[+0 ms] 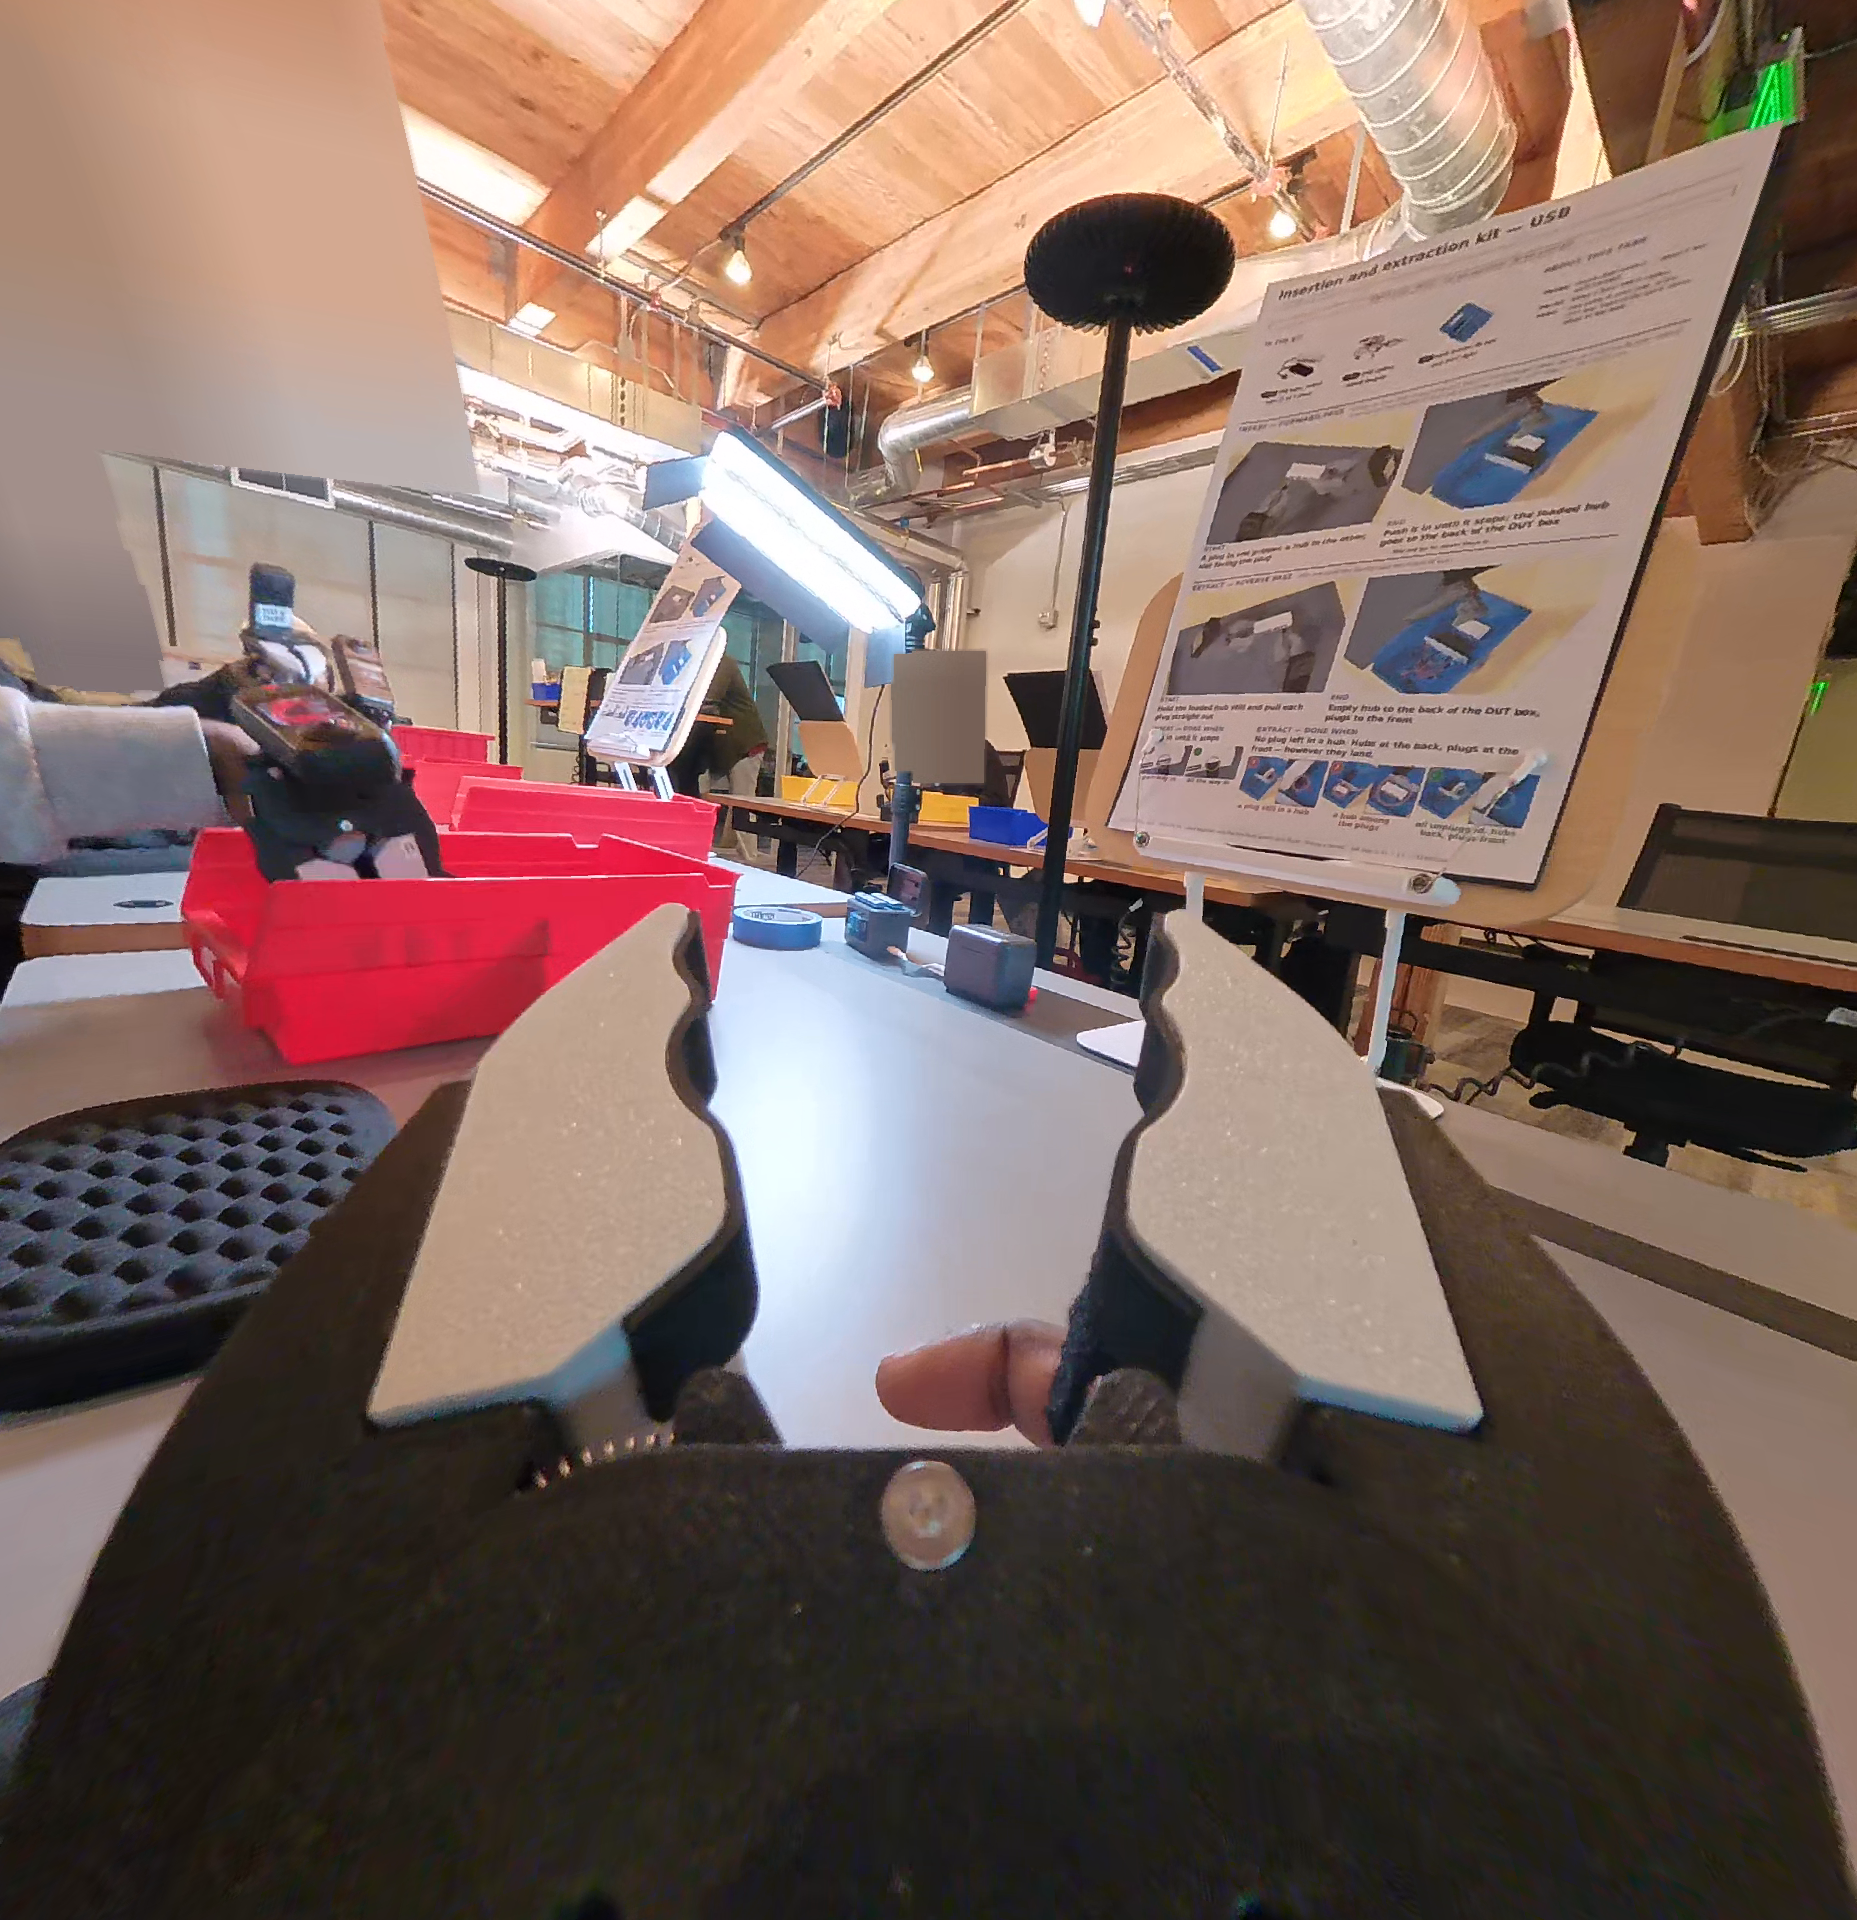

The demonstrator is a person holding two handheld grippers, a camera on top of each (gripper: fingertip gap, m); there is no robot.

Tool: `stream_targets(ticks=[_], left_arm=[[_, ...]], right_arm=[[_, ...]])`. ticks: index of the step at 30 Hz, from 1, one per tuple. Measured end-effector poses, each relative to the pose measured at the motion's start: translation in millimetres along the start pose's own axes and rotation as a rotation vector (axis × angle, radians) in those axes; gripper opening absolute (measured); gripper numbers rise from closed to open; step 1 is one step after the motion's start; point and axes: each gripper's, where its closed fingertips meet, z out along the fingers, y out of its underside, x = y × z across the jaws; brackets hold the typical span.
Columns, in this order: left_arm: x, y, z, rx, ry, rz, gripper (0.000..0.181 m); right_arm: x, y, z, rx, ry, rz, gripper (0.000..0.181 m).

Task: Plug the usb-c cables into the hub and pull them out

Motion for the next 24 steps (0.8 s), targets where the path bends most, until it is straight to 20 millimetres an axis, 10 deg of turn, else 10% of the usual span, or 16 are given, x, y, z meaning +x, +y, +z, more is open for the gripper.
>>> stream_targets(ticks=[13, 18, 24], left_arm=[[-65, -4, -164, 0.214, -0.563, -0.263, 0.004], [-85, -24, -253, 0.601, -0.93, -0.546, 0.004], [-48, -94, -287, 1.244, -0.993, -0.611, 0.004]], right_arm=[[-4, -2, 1, -0.004, -0.013, -0.023, 0.079], [-16, 8, 4, -0.106, -0.078, -0.008, 0.068], [-60, 8, 13, -0.224, -0.266, 0.093, 0.063]])
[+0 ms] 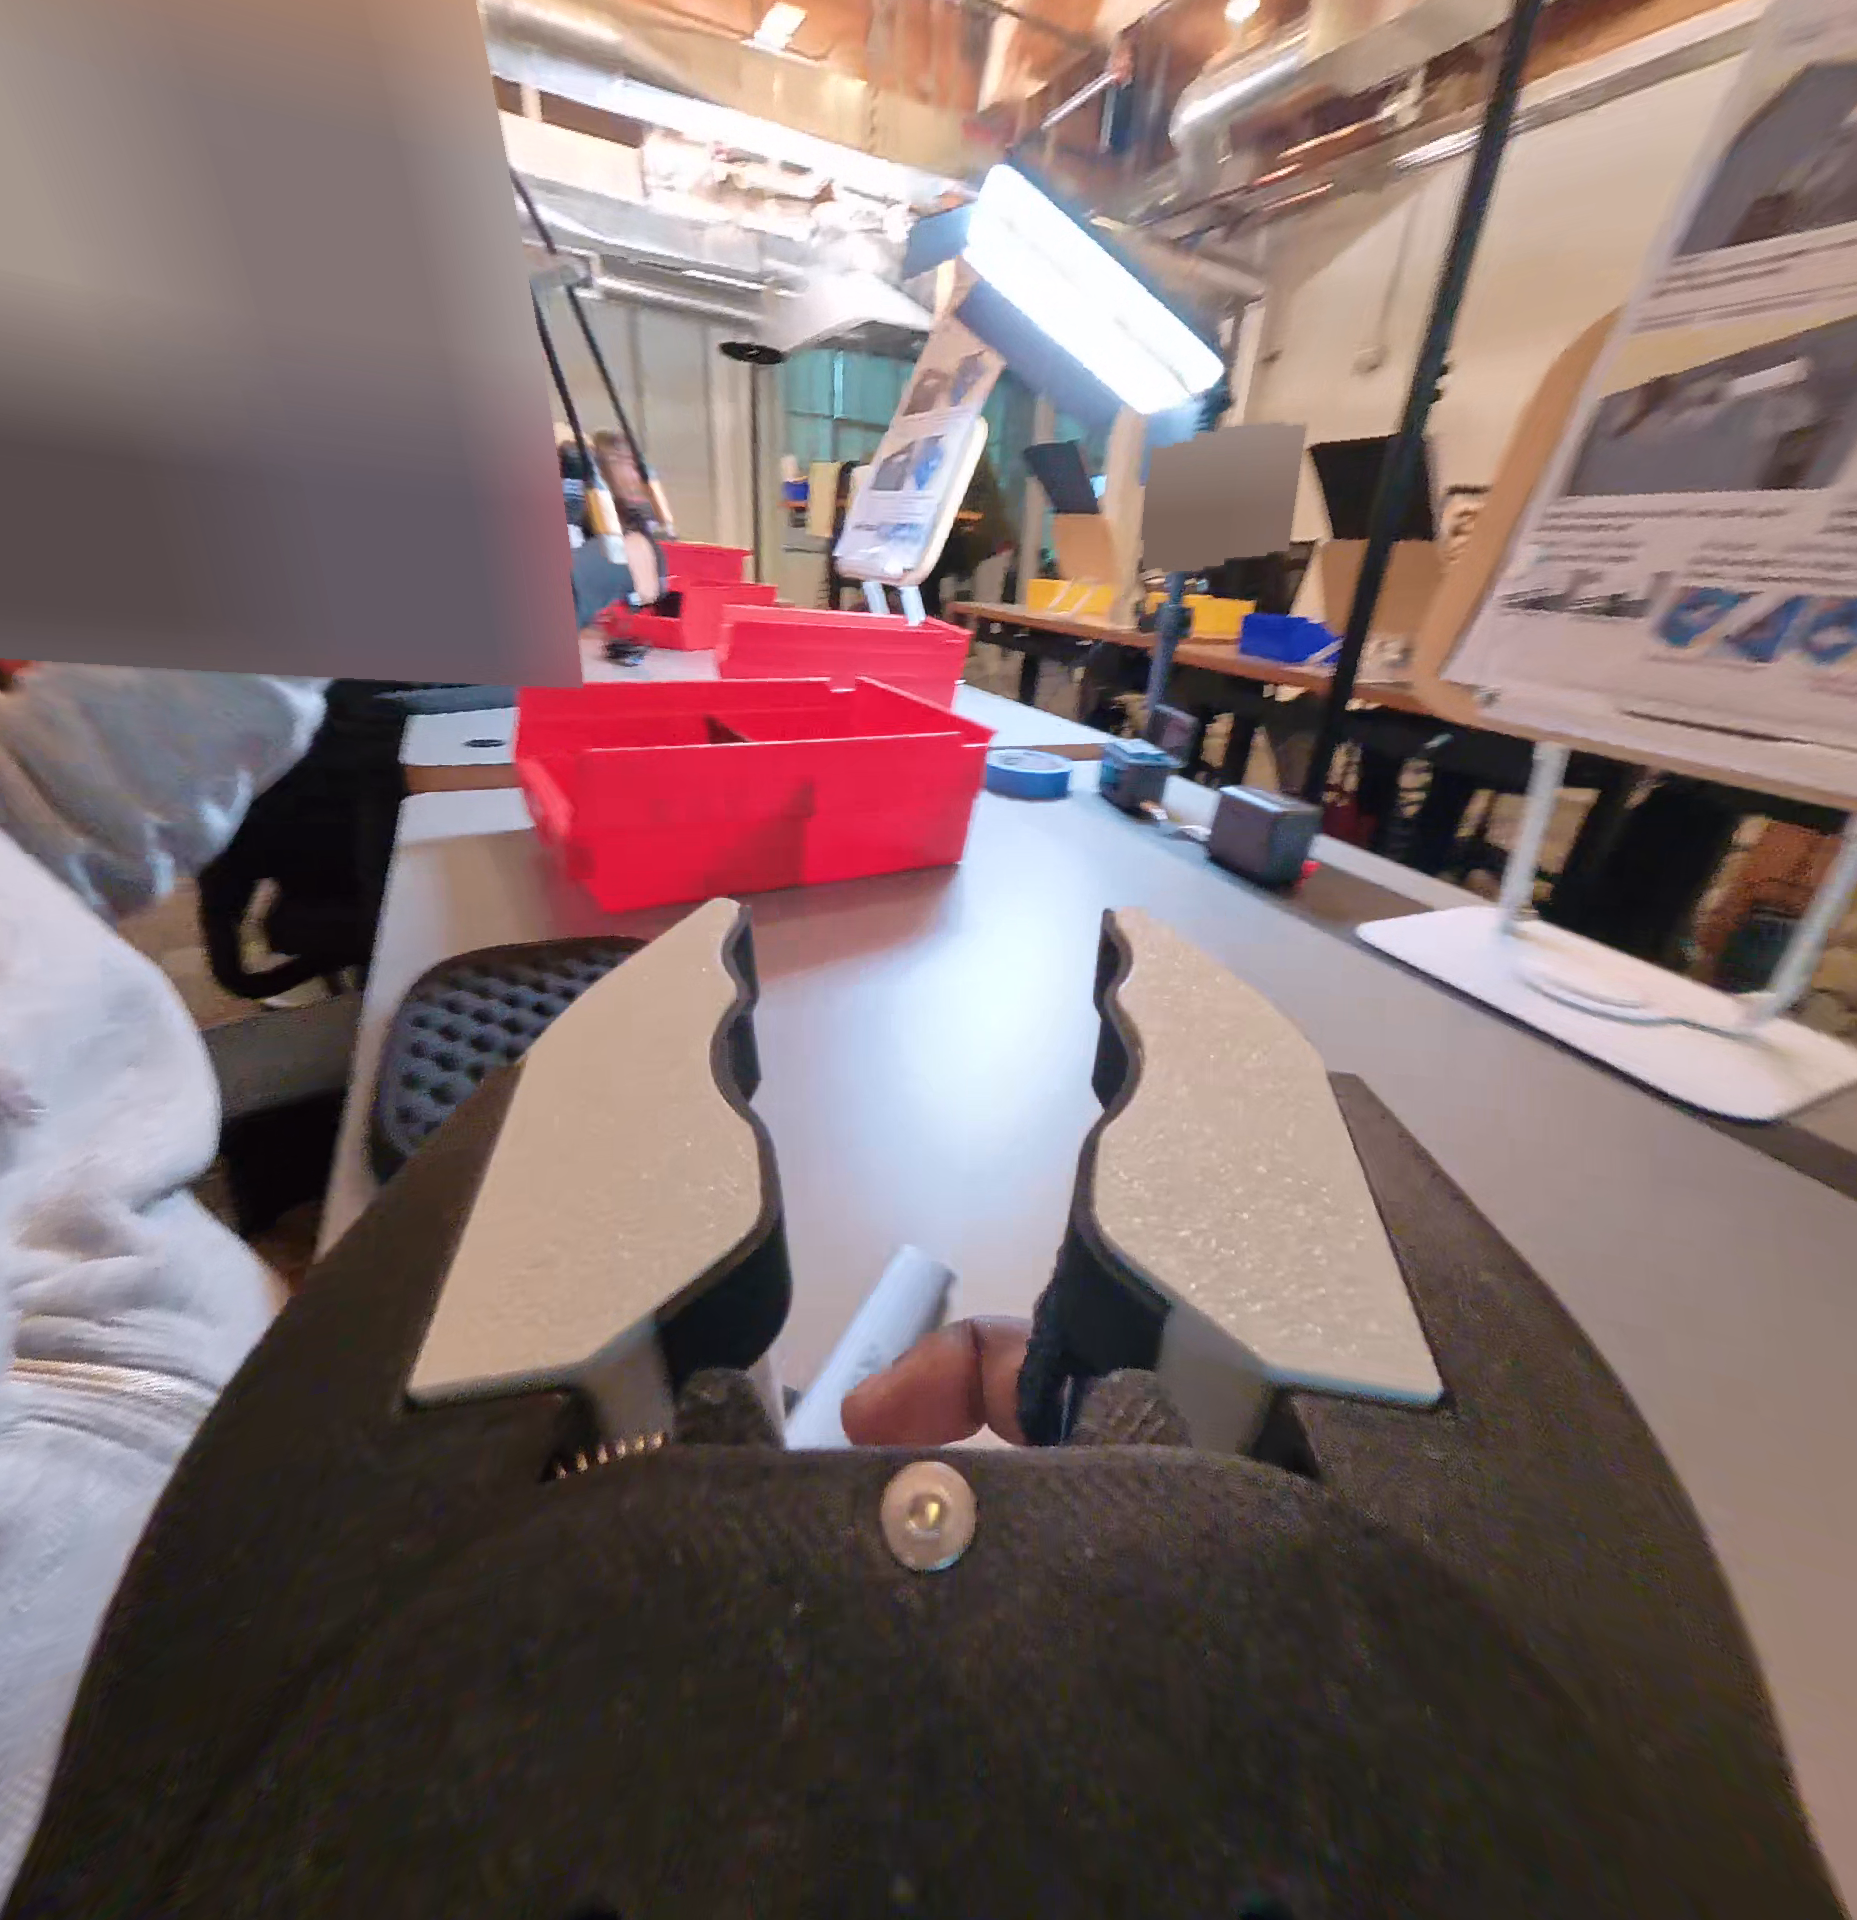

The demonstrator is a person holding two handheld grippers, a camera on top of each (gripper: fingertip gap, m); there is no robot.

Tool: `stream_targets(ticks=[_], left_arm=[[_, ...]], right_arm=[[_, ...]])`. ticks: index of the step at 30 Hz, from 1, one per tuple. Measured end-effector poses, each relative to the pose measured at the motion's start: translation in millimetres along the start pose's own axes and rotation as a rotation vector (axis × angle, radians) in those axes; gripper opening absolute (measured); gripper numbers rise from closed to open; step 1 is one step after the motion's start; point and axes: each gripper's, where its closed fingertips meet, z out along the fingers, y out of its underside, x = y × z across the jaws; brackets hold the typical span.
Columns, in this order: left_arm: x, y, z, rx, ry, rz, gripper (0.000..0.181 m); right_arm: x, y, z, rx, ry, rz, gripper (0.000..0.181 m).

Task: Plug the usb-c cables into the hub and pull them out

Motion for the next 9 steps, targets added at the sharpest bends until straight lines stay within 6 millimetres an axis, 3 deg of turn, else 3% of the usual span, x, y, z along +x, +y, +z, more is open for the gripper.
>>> stream_targets(ticks=[4, 9], left_arm=[[55, -22, -11, 0.338, 0.121, -0.301, 0.004], [108, -26, -26, 0.704, 0.28, -0.742, 0.004]], right_arm=[[-29, -7, 14, -0.052, -0.086, 0.019, 0.06], [-69, -22, 30, -0.099, -0.147, -0.014, 0.054]])
